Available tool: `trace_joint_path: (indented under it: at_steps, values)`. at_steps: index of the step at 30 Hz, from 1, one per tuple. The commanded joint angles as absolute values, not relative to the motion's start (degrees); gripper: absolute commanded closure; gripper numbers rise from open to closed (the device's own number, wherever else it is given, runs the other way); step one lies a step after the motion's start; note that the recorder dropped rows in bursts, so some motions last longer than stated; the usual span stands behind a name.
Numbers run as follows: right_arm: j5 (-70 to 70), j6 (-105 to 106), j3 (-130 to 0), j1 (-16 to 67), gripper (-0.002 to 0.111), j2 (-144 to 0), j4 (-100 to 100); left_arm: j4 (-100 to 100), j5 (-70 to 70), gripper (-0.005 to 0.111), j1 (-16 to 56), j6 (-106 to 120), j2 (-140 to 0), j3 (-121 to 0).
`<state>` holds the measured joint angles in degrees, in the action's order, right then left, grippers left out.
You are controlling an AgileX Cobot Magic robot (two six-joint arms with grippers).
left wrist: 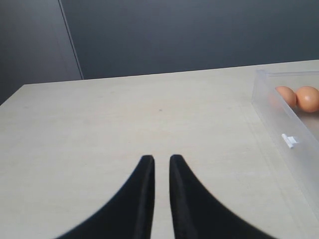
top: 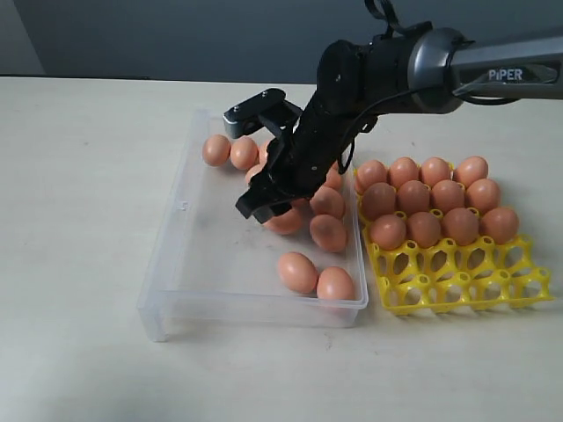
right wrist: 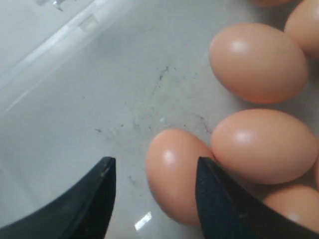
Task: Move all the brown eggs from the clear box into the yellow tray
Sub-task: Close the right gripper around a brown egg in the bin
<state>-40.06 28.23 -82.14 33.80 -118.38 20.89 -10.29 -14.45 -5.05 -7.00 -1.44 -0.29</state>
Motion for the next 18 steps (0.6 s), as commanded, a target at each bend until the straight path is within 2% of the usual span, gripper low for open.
trace_joint_path:
  at_steps: [1,18]
  values:
    - [-39.00,29.95,-82.59,33.72,0.060,-119.56,18.46,-10.16,-13.74,0.094,-5.02,-7.05,-1.50,0.00]
    - [-38.63,29.95,-82.59,33.72,0.060,-120.69,17.23,-10.16,-13.74,0.094,-5.02,-7.05,-1.50,0.00]
